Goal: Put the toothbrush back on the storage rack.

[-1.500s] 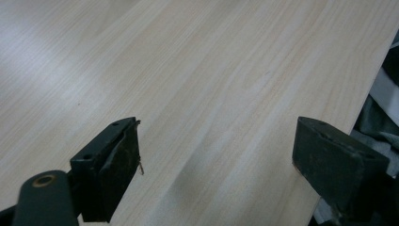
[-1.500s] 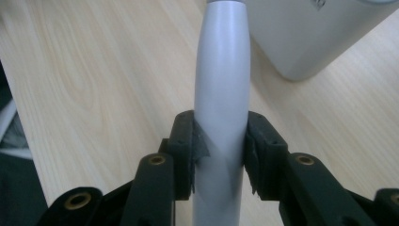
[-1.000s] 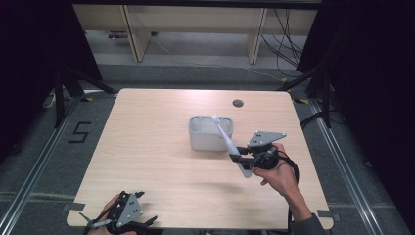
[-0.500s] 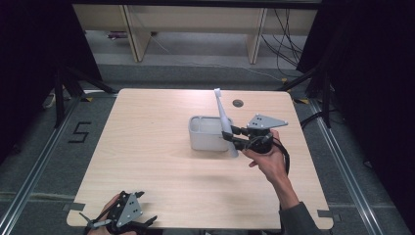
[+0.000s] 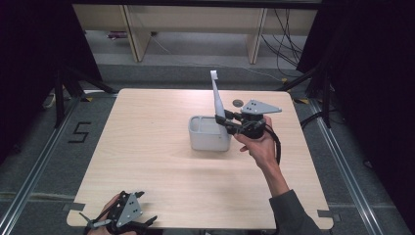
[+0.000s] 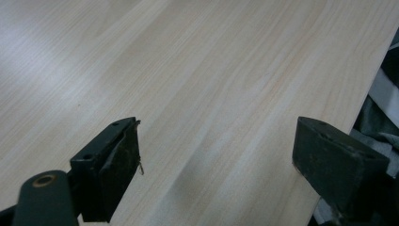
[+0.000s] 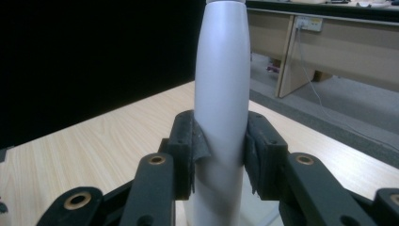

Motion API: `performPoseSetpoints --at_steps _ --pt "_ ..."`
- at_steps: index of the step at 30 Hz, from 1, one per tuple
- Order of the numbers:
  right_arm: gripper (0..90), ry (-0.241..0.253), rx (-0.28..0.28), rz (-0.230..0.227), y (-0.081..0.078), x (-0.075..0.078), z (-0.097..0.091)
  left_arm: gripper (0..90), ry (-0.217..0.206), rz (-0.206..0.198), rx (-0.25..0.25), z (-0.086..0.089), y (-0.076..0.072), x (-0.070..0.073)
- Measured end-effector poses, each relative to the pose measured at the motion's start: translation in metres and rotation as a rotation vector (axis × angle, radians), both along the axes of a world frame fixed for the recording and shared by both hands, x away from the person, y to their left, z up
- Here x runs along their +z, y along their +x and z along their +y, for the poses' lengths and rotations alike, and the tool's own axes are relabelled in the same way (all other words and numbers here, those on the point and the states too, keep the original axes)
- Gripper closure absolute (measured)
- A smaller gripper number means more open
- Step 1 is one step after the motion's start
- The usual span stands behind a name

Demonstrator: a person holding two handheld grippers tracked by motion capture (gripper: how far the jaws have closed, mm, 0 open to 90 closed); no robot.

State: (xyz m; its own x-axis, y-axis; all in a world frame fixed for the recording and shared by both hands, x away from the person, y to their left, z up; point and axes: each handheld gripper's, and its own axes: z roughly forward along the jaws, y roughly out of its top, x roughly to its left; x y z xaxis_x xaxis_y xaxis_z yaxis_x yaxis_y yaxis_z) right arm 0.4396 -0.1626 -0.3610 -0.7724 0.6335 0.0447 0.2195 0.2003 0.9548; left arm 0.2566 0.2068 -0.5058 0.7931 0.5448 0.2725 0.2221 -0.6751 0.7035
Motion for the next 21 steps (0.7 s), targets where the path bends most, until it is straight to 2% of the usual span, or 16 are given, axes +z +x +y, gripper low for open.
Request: performPoseSetpoints --at_steps 8,9,10,11,13,16,17,21 --pt "66.9 0.019 -0.019 -0.013 0.014 0.008 0.01 15.0 -0.003 0.01 -0.007 0.0 0.0 0.0" --pt "66.8 0.014 -0.02 -0.035 0.017 0.008 0.011 15.0 -0.003 0.011 -0.007 0.0 0.0 0.0" --pt "66.8 0.016 -0.025 -0.029 0.018 0.008 0.012 15.0 -0.002 0.01 -0.006 0.0 0.0 0.0" --pt "66.9 0.016 -0.025 -0.039 0.02 0.008 0.013 15.0 -0.001 0.01 -0.006 0.0 0.0 0.0" --pt "66.8 0.022 -0.026 -0.02 0.022 0.007 0.016 15.0 -0.002 0.01 -0.007 0.0 0.0 0.0" --pt "66.8 0.015 -0.028 -0.037 0.027 0.005 0.02 15.0 -0.001 0.01 -0.006 0.0 0.0 0.0" --pt "66.9 0.016 -0.03 -0.02 0.028 0.004 0.021 15.0 -0.002 0.01 -0.007 0.0 0.0 0.0" --pt "66.8 0.01 -0.033 -0.034 0.035 -0.001 0.026 15.0 0.0 0.013 -0.007 0.0 0.0 0.0"
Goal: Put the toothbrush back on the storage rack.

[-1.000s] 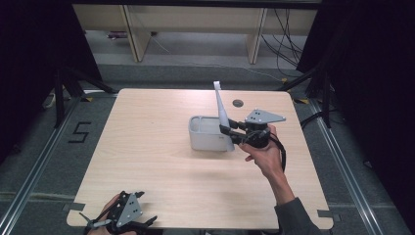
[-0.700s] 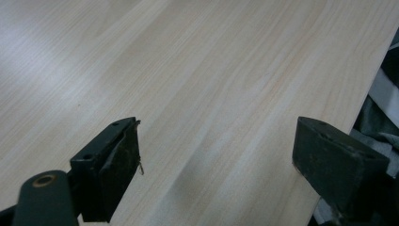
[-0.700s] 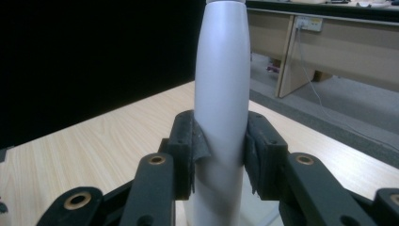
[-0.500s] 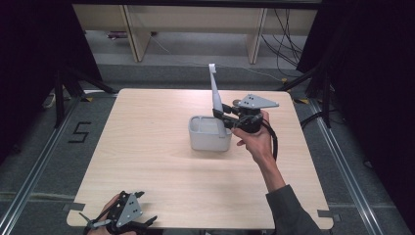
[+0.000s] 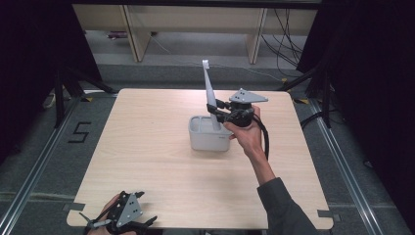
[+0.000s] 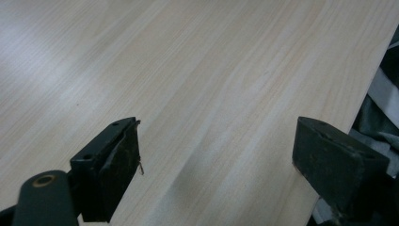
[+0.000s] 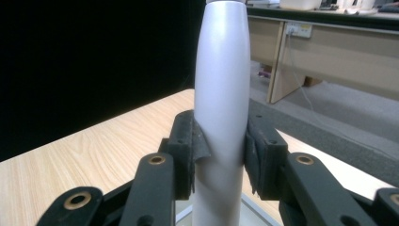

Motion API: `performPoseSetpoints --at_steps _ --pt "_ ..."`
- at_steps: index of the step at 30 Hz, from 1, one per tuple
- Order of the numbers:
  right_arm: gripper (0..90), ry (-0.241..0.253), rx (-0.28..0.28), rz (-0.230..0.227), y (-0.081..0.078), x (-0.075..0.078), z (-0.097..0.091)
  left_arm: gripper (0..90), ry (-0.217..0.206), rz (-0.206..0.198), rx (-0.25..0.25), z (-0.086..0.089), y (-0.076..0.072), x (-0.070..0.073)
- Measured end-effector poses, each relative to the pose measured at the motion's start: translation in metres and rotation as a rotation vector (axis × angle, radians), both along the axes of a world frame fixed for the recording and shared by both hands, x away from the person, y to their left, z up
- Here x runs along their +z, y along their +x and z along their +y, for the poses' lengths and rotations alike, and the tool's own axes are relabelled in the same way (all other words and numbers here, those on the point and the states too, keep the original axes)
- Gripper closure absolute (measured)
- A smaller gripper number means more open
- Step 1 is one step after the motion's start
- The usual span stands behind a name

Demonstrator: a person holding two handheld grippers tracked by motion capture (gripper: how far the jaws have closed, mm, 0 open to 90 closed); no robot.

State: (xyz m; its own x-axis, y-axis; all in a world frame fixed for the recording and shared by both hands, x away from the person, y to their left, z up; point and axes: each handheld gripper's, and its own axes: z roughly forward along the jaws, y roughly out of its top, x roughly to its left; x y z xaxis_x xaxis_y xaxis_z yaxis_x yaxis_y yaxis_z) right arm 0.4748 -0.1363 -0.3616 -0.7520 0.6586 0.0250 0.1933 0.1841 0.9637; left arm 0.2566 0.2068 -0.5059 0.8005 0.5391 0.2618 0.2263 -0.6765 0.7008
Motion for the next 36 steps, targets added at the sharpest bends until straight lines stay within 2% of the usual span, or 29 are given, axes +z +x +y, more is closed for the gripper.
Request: performPoseSetpoints --at_steps 2,3,5,6,7,8,9,10,13,17,21,22,24,26,27,28,29,30,31,33,34,35,36 --pt "66.8 0.008 0.008 0.026 0.003 -0.002 0.004 15.0 -0.001 0.001 0.0 0.0 0.0 0.0" --pt "66.9 -0.012 0.001 0.005 0.005 -0.002 0.005 15.0 0.0 0.001 0.0 0.0 0.0 0.0" --pt "66.9 -0.015 -0.011 0.02 0.008 -0.003 0.009 15.0 0.0 0.0 0.0 0.0 0.0 0.0" --pt "66.9 -0.028 -0.005 0.005 0.011 -0.004 0.009 15.0 -0.001 -0.001 -0.001 0.0 0.0 0.0" --pt "66.9 -0.024 -0.005 0.021 0.012 -0.005 0.011 15.0 -0.001 -0.001 -0.001 0.0 0.0 0.0" --pt "66.8 -0.034 -0.008 0.009 0.014 -0.006 0.011 15.0 0.0 -0.001 -0.001 0.0 0.0 0.0" --pt "66.8 -0.034 -0.011 0.024 0.016 -0.007 0.013 15.0 -0.001 -0.001 -0.001 0.0 0.0 0.0" --pt "66.9 -0.029 -0.022 0.03 0.017 -0.009 0.015 15.0 0.019 -0.003 -0.007 0.001 0.0 0.001" --pt "66.8 -0.058 -0.032 0.033 0.021 -0.013 0.016 15.0 0.013 0.0 -0.002 0.001 0.0 0.001" --pt "66.8 -0.066 -0.035 0.051 0.026 -0.02 0.02 15.0 0.019 -0.001 -0.008 0.001 0.0 0.001" --pt "66.9 -0.066 -0.039 0.061 0.027 -0.026 0.021 15.0 0.018 -0.002 -0.008 0.001 0.0 0.001" --pt "66.8 -0.068 -0.05 0.081 0.026 -0.027 0.022 15.0 0.016 0.0 -0.005 0.001 0.0 0.001" --pt "66.8 -0.087 -0.052 0.06 0.028 -0.03 0.021 15.0 0.014 0.001 -0.004 0.001 0.0 0.001" --pt "66.8 -0.087 -0.058 0.088 0.027 -0.033 0.023 15.0 0.017 -0.001 -0.008 0.001 0.0 0.001" --pt "66.8 -0.101 -0.067 0.093 0.027 -0.033 0.023 15.0 0.012 -0.001 -0.005 0.0 0.0 0.001" --pt "66.8 -0.116 -0.067 0.074 0.029 -0.035 0.022 15.0 0.012 -0.002 -0.005 0.0 0.0 0.001" --pt "66.8 -0.103 -0.073 0.09 0.029 -0.037 0.023 15.0 0.016 -0.002 -0.007 0.0 0.0 0.001" --pt "66.8 -0.112 -0.075 0.105 0.029 -0.038 0.022 15.0 0.015 -0.002 -0.006 0.0 0.0 0.001" --pt "66.8 -0.122 -0.066 0.089 0.03 -0.039 0.022 15.0 0.017 -0.002 -0.008 0.001 0.0 0.001" --pt "66.8 -0.149 -0.078 0.109 0.029 -0.042 0.022 15.0 0.015 -0.012 0.002 0.0 0.0 0.0" --pt "66.8 -0.142 -0.086 0.106 0.029 -0.043 0.023 15.0 0.019 0.003 -0.002 0.0 0.0 0.0" --pt "66.8 -0.15 -0.08 0.122 0.029 -0.044 0.022 15.0 0.018 0.003 -0.012 0.0 0.0 0.001" --pt "66.8 -0.167 -0.077 0.114 0.03 -0.045 0.022 15.0 0.02 -0.002 -0.009 0.0 0.0 0.001"
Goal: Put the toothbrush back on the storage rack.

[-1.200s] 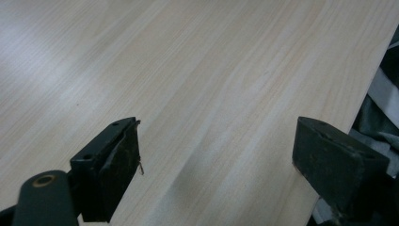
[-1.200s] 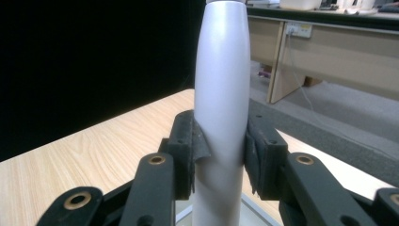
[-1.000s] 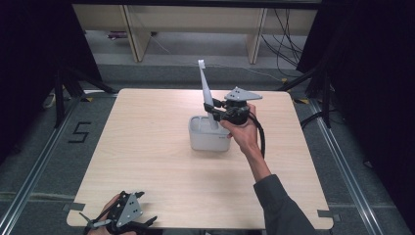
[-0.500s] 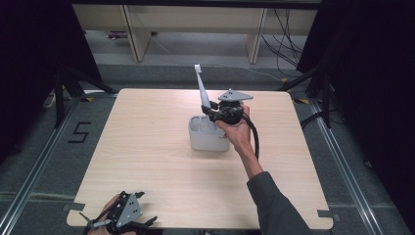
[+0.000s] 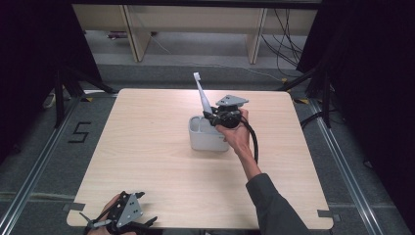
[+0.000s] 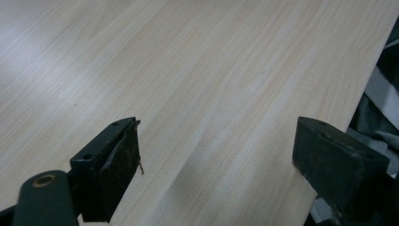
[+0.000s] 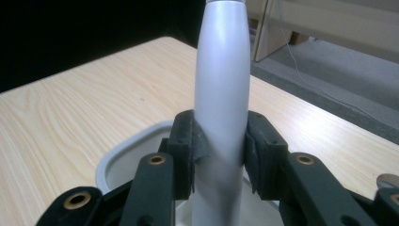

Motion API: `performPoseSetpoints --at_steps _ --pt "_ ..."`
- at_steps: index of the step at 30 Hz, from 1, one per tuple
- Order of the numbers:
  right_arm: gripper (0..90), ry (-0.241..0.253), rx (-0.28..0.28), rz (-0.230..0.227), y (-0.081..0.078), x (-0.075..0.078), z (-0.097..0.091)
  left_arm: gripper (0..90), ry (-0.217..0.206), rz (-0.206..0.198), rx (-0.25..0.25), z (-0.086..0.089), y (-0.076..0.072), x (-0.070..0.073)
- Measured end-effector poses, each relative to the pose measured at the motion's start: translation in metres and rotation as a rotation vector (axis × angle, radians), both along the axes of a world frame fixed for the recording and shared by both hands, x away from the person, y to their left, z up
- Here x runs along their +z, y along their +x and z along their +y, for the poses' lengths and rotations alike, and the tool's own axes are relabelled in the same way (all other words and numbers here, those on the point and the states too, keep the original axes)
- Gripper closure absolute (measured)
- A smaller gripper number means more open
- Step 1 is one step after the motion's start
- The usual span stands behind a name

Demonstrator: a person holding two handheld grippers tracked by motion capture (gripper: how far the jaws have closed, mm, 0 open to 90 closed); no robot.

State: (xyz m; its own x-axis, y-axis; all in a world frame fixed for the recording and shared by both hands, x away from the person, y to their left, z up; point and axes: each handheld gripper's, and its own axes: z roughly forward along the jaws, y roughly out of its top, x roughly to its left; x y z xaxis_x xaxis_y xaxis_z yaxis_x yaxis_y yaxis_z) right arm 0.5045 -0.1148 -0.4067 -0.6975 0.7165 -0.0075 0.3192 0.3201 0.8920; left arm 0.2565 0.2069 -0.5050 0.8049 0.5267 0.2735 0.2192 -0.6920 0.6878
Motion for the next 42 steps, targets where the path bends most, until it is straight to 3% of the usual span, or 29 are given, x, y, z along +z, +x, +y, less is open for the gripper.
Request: performPoseSetpoints --at_steps 2,5,8,9,10,12,13,15,17,19,23,24,26,28,31,33,34,37,38,39,42 --pt "66.8 -0.011 -0.005 0.013 0.0 -0.002 0.001 15.0 -0.017 0.007 0.002 -0.001 0.0 -0.001" --pt "66.8 -0.04 0.001 0.006 0.001 -0.006 0.002 15.0 0.0 0.005 -0.002 0.0 0.0 0.0" --pt "66.8 -0.058 0.003 0.0 0.001 -0.009 0.004 15.0 -0.01 0.009 0.005 -0.001 0.0 -0.001" --pt "66.8 -0.07 0.0 0.024 0.0 -0.009 0.004 15.0 -0.011 0.01 0.005 -0.001 0.0 -0.001" --pt "66.8 -0.082 0.012 0.001 0.001 -0.01 0.004 15.0 -0.013 0.008 0.008 -0.001 0.0 -0.001" --pt "66.8 -0.109 0.008 0.009 0.001 -0.011 0.005 15.0 0.009 0.008 -0.001 0.0 0.0 0.001" --pt "66.7 -0.111 0.007 0.002 0.002 -0.012 0.006 15.0 -0.006 0.008 -0.002 0.0 0.0 0.0" --pt "66.8 -0.134 0.024 0.01 0.003 -0.012 0.006 15.0 -0.008 0.005 -0.002 0.0 0.0 0.0" --pt "66.7 -0.127 0.017 0.044 0.0 -0.014 0.008 15.0 -0.016 0.005 0.002 -0.001 -0.001 -0.001" --pt "66.7 -0.148 0.021 0.042 0.001 -0.016 0.009 15.0 -0.017 0.018 0.01 -0.001 -0.001 -0.002" --pt "66.7 -0.184 0.035 0.039 0.003 -0.018 0.009 15.0 -0.006 -0.013 0.013 -0.001 0.0 -0.001" --pt "66.7 -0.191 0.038 0.046 0.004 -0.018 0.01 15.0 0.003 0.012 0.0 0.0 0.0 0.0" --pt "66.6 -0.188 0.025 0.056 0.003 -0.02 0.011 15.0 0.002 0.006 -0.003 0.0 0.0 0.0" --pt "66.6 -0.196 0.019 0.102 0.002 -0.02 0.012 15.0 0.004 -0.006 0.002 0.0 0.0 0.0" --pt "66.6 -0.204 0.014 0.118 0.003 -0.022 0.012 15.0 -0.003 -0.012 0.012 0.0 0.0 -0.001" --pt "66.6 -0.229 0.042 0.087 0.005 -0.021 0.011 15.0 0.003 -0.01 0.007 0.0 0.0 0.0" --pt "66.6 -0.216 0.023 0.122 0.003 -0.02 0.013 15.0 0.005 -0.01 0.004 0.0 0.0 0.0" --pt "66.5 -0.227 0.017 0.128 0.004 -0.018 0.014 15.0 -0.012 0.014 0.002 -0.001 -0.001 -0.001" --pt "66.5 -0.229 0.012 0.143 0.004 -0.017 0.015 15.0 0.004 -0.003 -0.001 0.0 0.0 0.0" --pt "66.4 -0.247 0.024 0.128 0.005 -0.016 0.015 15.0 0.002 -0.01 0.007 0.0 0.0 0.0" --pt "66.3 -0.243 0.021 0.138 0.005 -0.016 0.017 15.0 0.006 -0.007 0.003 0.0 0.0 0.0"
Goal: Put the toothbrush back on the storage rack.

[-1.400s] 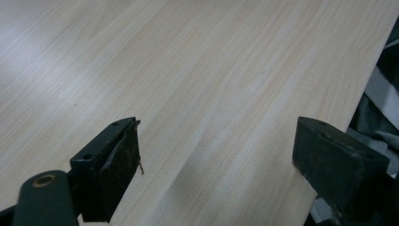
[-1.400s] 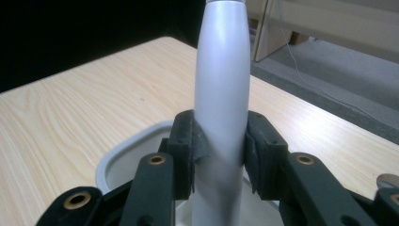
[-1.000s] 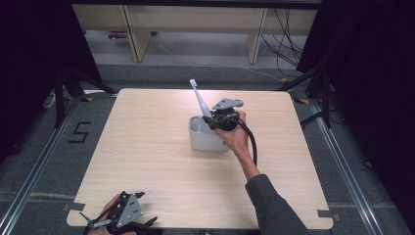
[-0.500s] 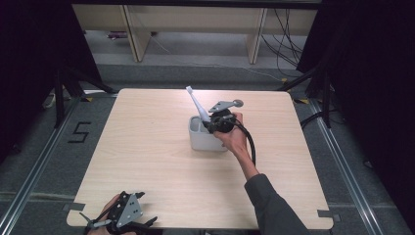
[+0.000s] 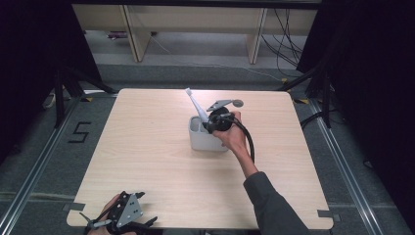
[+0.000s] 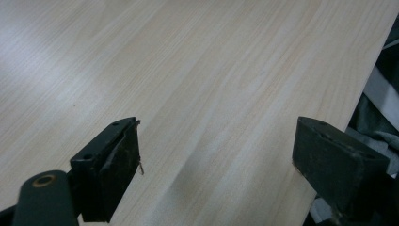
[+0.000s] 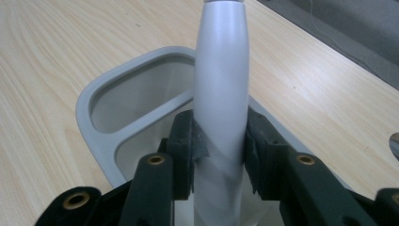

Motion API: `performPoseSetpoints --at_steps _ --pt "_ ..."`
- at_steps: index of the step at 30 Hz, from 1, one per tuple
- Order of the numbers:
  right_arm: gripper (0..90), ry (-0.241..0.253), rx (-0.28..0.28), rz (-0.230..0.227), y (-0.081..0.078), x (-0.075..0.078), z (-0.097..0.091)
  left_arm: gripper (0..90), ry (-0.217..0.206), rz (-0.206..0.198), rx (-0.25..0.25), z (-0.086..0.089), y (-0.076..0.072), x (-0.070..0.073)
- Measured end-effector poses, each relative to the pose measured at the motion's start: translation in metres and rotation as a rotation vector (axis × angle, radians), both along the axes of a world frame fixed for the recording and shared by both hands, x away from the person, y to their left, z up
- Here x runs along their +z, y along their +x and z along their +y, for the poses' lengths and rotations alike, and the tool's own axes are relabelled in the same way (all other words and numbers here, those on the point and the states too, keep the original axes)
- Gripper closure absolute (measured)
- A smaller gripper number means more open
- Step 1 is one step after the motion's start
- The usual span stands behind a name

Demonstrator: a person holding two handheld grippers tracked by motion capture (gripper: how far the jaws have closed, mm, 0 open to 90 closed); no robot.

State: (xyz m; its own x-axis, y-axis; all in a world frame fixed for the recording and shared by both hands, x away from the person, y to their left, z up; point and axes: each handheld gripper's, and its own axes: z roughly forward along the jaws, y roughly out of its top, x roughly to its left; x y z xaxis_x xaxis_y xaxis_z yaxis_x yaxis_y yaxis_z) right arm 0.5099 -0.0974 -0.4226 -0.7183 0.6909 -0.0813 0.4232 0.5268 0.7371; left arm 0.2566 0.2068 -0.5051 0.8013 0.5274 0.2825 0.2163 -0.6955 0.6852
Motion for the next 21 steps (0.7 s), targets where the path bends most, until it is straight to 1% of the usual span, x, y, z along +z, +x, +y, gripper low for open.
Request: performPoseSetpoints --at_steps 1,2,3,4,5,6,7,8,9,10,11,12,13,14,15,16,17,18,19,20,21 --pt "66.3 -0.008 0.008 -0.01 0.0014 0.0002 0.0 15.0 -0.001 -0.003 0.001 -0.0003 -0.0002 -0.0001" --pt "66.2 -0.015 0.002 0.028 0.0005 0.0023 0.0002 15.0 -0.018 0.002 0.001 -0.0009 -0.0006 -0.0006" --pt "66.2 -0.012 -0.015 0.039 -0.0003 0.0028 0.0016 15.0 -0.016 0.002 0.001 -0.0008 -0.0006 -0.0004" --pt "66.2 -0.027 -0.006 0.039 0.0003 0.0027 0.0015 15.0 -0.015 0.0 0.002 -0.0008 -0.0005 -0.0004" --pt "66.2 -0.047 0.014 -0.002 0.0033 0.0022 0.0 15.0 -0.014 0.0 0.002 -0.0008 -0.0005 -0.0004" --pt "66.1 -0.02 0.0 0.023 0.0018 0.0022 0.0015 15.0 -0.015 0.001 0.002 -0.0007 -0.0006 -0.0005" --pt "66.2 -0.019 -0.007 0.037 0.0013 0.0022 0.002 15.0 -0.016 0.002 0.002 -0.0008 -0.0005 -0.0005" --pt "66.2 -0.022 -0.01 0.055 0.0005 0.0028 0.0027 15.0 -0.004 0.0 0.0 -0.0004 -0.0001 -0.0002" --pt "66.1 -0.021 -0.024 0.072 -0.0001 0.0035 0.0031 15.0 -0.001 -0.002 0.0 -0.0003 -0.0001 -0.0001" --pt "66.1 -0.021 -0.013 0.043 0.0018 0.0024 0.0029 15.0 0.002 0.011 -0.008 0.0001 0.0 0.0007" --pt "66.1 -0.027 -0.002 0.041 0.0023 0.0039 0.0017 15.0 -0.021 0.008 -0.005 -0.0008 -0.0006 -0.0006" --pt "66.1 -0.027 0.0 0.044 0.0023 0.004 0.0017 15.0 -0.02 0.012 -0.005 -0.0008 -0.0006 -0.0004" --pt "66.0 -0.024 -0.015 0.053 0.0016 0.0044 0.0022 15.0 -0.005 0.01 -0.007 -0.0002 0.0 0.0003" --pt "65.6 -0.026 -0.017 0.061 0.0015 0.0048 0.0022 15.0 -0.001 0.012 -0.009 0.0002 0.0001 0.0006" --pt "64.9 -0.01 -0.022 0.057 0.0025 0.0041 0.0026 15.0 -0.003 0.012 -0.009 0.0001 -0.0001 0.0004" --pt "64.6 -0.011 -0.027 0.073 0.0021 0.0059 0.0016 15.0 -0.015 0.007 -0.002 -0.0007 -0.0006 -0.0005" --pt "65.2 -0.026 -0.014 0.071 0.0029 0.0065 0.001 15.0 -0.016 0.002 0.001 -0.0009 -0.0006 -0.0006" --pt "65.1 -0.033 -0.009 0.056 0.0035 0.0068 0.0002 15.0 -0.015 0.002 0.001 -0.0008 -0.0005 -0.0004" --pt "65.5 -0.024 -0.001 0.035 0.0049 0.0057 -0.0003 15.0 -0.014 0.001 0.002 -0.0008 -0.0005 -0.0004" --pt "65.4 -0.023 -0.006 0.064 0.0035 0.0075 -0.0008 15.0 0.0 -0.001 -0.001 -0.0004 -0.0002 0.0" --pt "66.0 -0.027 -0.01 0.052 0.0037 0.006 -0.0003 15.0 -0.011 0.002 0.0 -0.0009 -0.0006 -0.0006"
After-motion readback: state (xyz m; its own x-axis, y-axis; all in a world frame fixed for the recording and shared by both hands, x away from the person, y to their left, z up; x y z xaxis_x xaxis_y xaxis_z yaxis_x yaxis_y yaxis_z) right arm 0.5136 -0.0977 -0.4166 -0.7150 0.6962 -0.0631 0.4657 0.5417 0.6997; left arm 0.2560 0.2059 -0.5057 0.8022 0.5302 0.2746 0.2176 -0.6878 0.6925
